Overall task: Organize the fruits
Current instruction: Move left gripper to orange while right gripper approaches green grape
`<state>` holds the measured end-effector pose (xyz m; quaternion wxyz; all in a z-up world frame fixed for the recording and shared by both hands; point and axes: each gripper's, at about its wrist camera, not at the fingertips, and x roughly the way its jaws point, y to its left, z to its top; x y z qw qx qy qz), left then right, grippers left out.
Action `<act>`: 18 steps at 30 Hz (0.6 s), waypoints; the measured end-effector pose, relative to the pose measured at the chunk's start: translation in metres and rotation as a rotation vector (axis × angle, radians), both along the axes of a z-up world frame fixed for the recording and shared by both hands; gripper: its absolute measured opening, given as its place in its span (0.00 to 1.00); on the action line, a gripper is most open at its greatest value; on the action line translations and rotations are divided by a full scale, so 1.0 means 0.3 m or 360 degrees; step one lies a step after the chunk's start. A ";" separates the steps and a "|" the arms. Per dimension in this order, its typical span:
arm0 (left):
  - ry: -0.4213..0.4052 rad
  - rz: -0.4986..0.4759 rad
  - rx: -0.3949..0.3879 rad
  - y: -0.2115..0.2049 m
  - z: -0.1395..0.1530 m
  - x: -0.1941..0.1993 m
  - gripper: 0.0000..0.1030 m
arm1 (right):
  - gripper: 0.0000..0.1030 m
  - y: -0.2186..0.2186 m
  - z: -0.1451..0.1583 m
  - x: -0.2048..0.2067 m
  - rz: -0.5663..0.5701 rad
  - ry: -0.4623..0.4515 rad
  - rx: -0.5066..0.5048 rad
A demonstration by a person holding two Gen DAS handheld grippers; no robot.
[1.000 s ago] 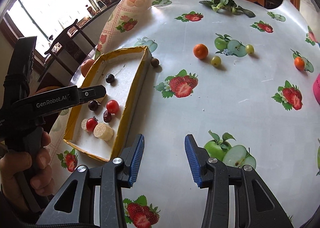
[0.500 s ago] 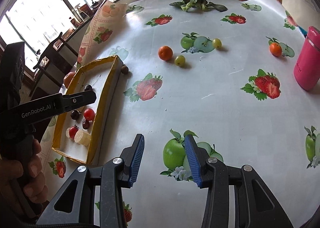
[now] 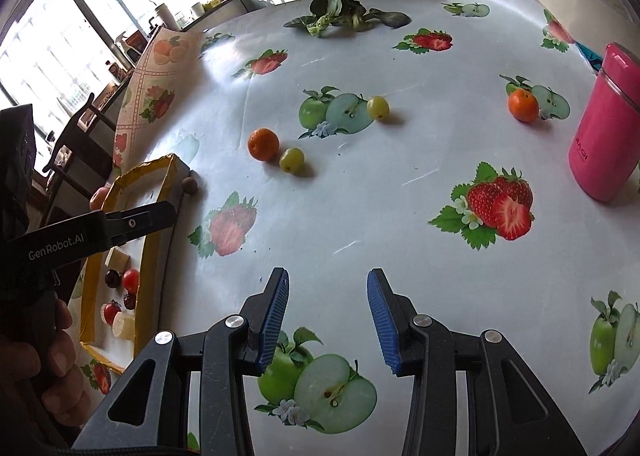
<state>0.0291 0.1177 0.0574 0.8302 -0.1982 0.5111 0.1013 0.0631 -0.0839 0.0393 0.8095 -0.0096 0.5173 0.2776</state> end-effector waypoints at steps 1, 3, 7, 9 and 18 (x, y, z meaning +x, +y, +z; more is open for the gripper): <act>-0.0003 -0.0004 0.0006 -0.001 -0.004 0.026 0.53 | 0.41 0.004 -0.002 0.028 -0.0009 -0.0006 0.0002; 0.0001 -0.0002 -0.0011 0.005 -0.017 0.080 0.53 | 0.41 0.016 -0.006 0.089 -0.0028 -0.0019 0.0010; 0.0004 0.0029 -0.0056 0.030 -0.060 0.180 0.53 | 0.41 0.048 -0.011 0.213 -0.0062 -0.0059 0.0008; 0.0025 0.0051 -0.0090 0.045 -0.095 0.221 0.53 | 0.41 0.061 -0.014 0.274 -0.0087 -0.0064 0.0015; 0.0062 0.0070 -0.0141 0.076 -0.183 0.343 0.53 | 0.39 0.141 -0.066 0.471 -0.0102 -0.0057 0.0039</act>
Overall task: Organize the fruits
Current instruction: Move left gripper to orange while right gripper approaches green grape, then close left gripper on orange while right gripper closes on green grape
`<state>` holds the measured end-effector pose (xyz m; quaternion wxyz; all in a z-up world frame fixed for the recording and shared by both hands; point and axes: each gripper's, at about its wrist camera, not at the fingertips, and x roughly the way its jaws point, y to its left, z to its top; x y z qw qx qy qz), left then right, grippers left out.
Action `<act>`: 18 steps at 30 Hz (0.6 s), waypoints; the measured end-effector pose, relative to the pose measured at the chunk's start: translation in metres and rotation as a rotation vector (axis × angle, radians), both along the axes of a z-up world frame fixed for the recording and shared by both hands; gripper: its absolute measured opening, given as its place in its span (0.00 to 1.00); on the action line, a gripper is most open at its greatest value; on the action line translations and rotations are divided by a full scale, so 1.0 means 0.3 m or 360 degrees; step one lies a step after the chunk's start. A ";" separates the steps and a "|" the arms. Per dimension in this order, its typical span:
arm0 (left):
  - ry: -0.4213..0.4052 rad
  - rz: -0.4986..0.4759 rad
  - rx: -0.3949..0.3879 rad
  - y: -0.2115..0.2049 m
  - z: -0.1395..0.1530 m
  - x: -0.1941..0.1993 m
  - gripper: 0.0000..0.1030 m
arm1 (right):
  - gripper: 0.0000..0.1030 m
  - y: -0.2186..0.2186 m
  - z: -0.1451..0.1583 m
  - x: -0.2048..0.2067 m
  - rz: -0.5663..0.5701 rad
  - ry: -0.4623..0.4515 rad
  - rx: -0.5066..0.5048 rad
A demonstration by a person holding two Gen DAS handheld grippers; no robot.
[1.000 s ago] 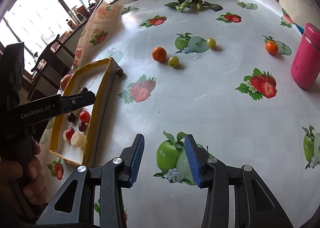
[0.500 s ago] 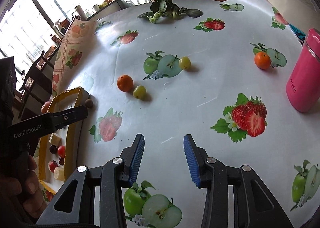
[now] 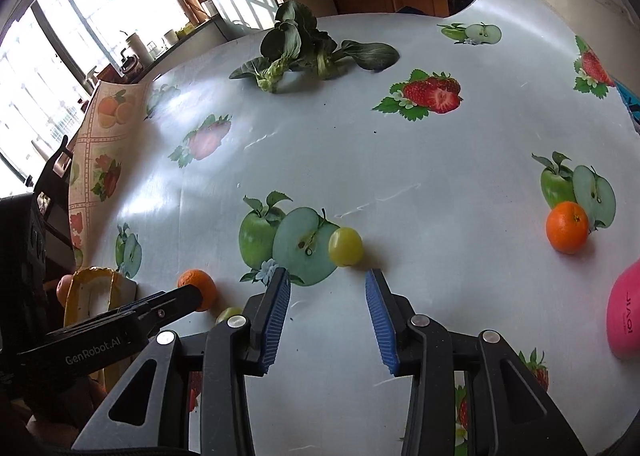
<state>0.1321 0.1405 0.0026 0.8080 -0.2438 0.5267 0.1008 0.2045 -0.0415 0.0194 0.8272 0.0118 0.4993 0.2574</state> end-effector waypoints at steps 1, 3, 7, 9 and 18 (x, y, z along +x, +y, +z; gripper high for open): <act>0.0007 -0.0003 0.0011 0.001 -0.009 0.008 0.53 | 0.39 0.011 -0.009 0.014 0.0005 0.0000 -0.0008; 0.0030 -0.0003 0.0019 0.009 -0.035 0.024 0.53 | 0.39 0.030 -0.028 0.037 0.0005 -0.0004 -0.0022; -0.0008 -0.0051 0.0084 0.005 -0.037 0.038 0.46 | 0.37 0.058 -0.079 0.081 0.0006 0.0019 -0.0061; -0.0012 -0.0095 0.0119 -0.001 -0.039 0.043 0.34 | 0.37 0.064 -0.094 0.094 -0.0012 0.0001 -0.0103; -0.0004 -0.0125 0.0128 -0.002 -0.027 0.001 0.31 | 0.22 0.015 -0.073 0.060 -0.0020 -0.0025 -0.0096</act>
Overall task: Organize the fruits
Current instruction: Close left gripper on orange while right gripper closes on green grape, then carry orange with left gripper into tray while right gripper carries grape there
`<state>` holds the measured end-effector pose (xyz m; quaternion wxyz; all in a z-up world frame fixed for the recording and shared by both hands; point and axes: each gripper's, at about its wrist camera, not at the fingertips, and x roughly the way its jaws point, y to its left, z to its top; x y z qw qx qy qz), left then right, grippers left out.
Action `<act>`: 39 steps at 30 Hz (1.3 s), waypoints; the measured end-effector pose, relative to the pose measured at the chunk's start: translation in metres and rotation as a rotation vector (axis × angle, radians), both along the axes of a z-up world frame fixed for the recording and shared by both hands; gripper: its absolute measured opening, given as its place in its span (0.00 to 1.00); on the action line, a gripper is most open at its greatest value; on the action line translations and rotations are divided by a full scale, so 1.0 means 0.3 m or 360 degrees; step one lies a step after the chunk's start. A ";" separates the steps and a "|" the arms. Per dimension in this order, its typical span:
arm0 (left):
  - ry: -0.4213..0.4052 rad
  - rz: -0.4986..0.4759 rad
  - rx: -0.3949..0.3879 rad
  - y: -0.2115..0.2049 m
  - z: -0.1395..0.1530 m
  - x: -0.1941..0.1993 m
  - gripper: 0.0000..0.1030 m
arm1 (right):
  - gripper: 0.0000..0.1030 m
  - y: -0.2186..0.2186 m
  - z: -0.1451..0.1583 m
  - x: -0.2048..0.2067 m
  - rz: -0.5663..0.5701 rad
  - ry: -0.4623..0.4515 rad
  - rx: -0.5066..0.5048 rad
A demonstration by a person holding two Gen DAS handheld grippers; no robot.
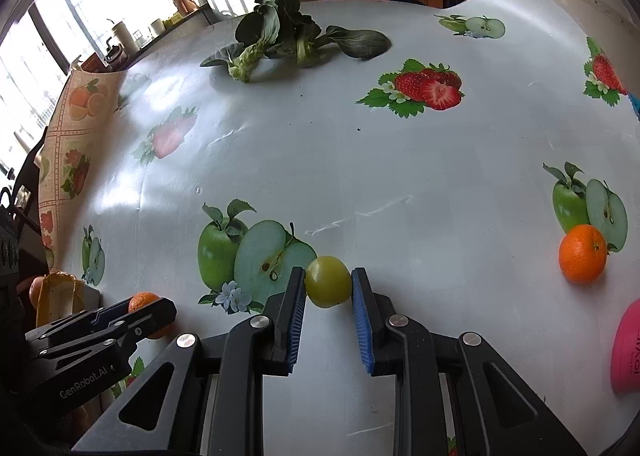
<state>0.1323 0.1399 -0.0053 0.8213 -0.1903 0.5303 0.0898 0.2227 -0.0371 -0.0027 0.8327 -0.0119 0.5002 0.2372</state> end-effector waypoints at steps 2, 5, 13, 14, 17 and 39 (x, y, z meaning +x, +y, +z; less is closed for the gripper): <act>-0.0013 0.0017 -0.0020 0.004 0.015 -0.032 0.31 | 0.22 -0.017 0.027 -0.026 0.0001 -0.0002 0.0028; -0.0036 0.0044 -0.0039 0.005 0.051 -0.084 0.31 | 0.22 -0.042 0.070 -0.079 0.0002 -0.0004 0.0076; -0.0100 0.0096 -0.0015 -0.006 0.159 -0.251 0.31 | 0.22 -0.068 0.168 -0.267 0.0034 0.0022 0.0180; -0.0105 0.0101 -0.0002 -0.008 0.171 -0.273 0.31 | 0.22 -0.069 0.178 -0.290 0.0040 0.0027 0.0184; -0.0119 0.0127 0.0016 0.003 0.203 -0.344 0.31 | 0.22 -0.066 0.207 -0.362 0.0073 0.0038 0.0206; -0.0185 0.0257 0.0140 0.083 0.327 -0.685 0.31 | 0.22 0.064 0.368 -0.728 0.0329 -0.0040 0.0216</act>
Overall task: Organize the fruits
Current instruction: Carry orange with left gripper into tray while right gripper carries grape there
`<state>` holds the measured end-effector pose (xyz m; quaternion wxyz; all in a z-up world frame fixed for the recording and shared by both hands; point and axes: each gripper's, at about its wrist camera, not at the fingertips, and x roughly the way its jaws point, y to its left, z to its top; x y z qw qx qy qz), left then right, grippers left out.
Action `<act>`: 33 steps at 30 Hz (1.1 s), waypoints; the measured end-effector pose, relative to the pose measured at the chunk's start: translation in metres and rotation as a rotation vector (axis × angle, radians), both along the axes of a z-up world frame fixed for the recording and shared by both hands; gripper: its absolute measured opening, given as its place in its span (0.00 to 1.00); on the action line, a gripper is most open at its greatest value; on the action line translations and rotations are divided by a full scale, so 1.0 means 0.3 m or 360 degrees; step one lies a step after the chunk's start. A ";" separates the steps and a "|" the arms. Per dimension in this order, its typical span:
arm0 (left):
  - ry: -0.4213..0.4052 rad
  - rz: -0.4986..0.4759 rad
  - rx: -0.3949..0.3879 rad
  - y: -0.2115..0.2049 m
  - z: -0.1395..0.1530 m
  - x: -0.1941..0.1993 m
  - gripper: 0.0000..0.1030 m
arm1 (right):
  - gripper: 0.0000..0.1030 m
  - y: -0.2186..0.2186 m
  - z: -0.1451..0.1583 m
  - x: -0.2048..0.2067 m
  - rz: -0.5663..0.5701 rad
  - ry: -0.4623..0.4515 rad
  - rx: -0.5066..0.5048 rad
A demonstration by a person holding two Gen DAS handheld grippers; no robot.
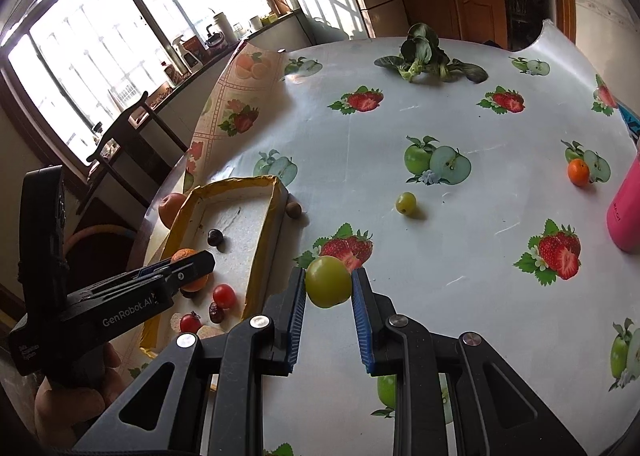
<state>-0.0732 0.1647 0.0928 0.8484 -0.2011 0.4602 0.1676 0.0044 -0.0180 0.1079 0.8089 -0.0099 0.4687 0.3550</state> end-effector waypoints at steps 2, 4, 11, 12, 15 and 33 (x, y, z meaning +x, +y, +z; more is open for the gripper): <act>-0.0001 0.0011 -0.0001 0.013 0.001 -0.019 0.32 | 0.22 0.015 0.003 -0.016 0.0019 -0.0003 -0.0002; -0.0002 0.0021 0.0005 0.025 0.002 -0.035 0.32 | 0.22 0.034 0.005 -0.036 0.0039 -0.0003 -0.0006; 0.0008 0.0076 0.0020 0.074 -0.003 -0.092 0.32 | 0.22 0.111 0.004 -0.098 0.0124 -0.0005 -0.0010; 0.0010 0.0084 0.0019 0.081 -0.004 -0.098 0.32 | 0.22 0.121 0.002 -0.105 0.0133 -0.0005 -0.0011; 0.0012 0.0101 0.0017 0.100 -0.008 -0.117 0.32 | 0.22 0.145 -0.002 -0.122 0.0161 -0.0002 -0.0014; 0.0043 0.0153 0.0025 0.168 -0.030 -0.153 0.32 | 0.22 0.226 -0.031 -0.160 0.0239 0.0018 -0.0036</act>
